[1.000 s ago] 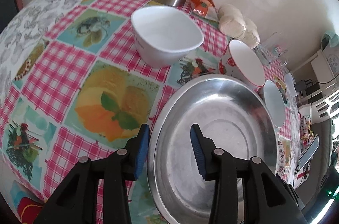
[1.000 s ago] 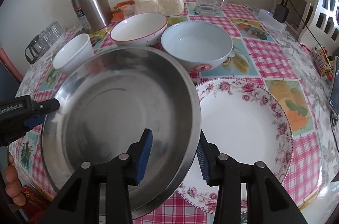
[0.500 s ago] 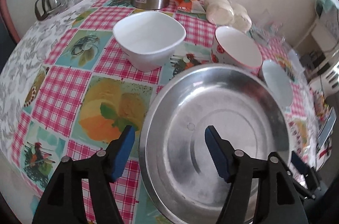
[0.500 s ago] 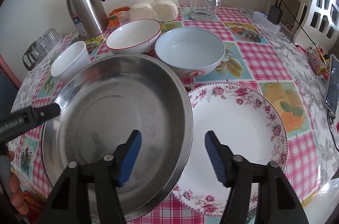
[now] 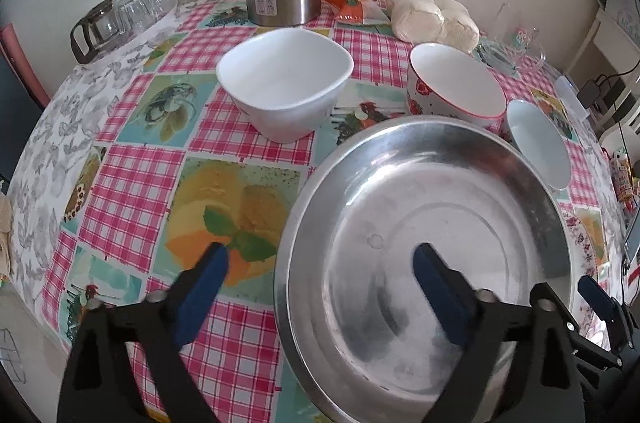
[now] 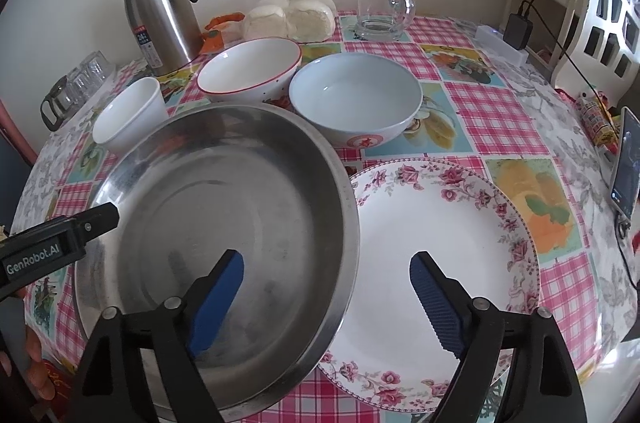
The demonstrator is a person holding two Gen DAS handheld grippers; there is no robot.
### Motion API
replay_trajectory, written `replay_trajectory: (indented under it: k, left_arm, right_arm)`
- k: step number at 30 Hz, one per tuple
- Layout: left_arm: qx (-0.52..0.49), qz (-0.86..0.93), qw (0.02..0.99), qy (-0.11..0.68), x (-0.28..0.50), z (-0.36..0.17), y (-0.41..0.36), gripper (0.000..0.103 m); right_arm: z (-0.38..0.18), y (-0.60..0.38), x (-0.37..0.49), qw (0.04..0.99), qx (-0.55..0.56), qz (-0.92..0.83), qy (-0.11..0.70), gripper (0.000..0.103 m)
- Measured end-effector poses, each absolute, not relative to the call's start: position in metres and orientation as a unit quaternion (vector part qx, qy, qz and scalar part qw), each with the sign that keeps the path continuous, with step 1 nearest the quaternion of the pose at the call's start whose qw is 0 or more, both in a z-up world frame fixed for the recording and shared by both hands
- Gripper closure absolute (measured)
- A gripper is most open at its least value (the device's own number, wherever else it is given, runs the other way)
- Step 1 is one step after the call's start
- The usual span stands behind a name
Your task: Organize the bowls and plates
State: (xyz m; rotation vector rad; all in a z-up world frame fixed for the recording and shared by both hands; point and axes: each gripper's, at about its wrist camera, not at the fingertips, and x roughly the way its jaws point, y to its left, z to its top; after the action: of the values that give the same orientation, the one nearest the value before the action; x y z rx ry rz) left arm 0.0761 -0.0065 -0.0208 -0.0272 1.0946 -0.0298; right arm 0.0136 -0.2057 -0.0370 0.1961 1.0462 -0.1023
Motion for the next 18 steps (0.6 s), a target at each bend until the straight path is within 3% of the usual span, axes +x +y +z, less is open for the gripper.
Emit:
replay_trajectory:
  k: [8,18]
  left_arm:
    - [-0.018,-0.006,0.862,0.506,0.072,-0.015,-0.01,0.007]
    - [-0.026,-0.063,0.887,0.456,0.054,0.009,-0.046,0.003]
  right_arm:
    - [-0.034,-0.219,0.009,0.862,0.101,-0.062,0.493,0.001]
    - [-0.023,-0.26,-0.008,0.866,0.134,-0.095,0.472,0.0]
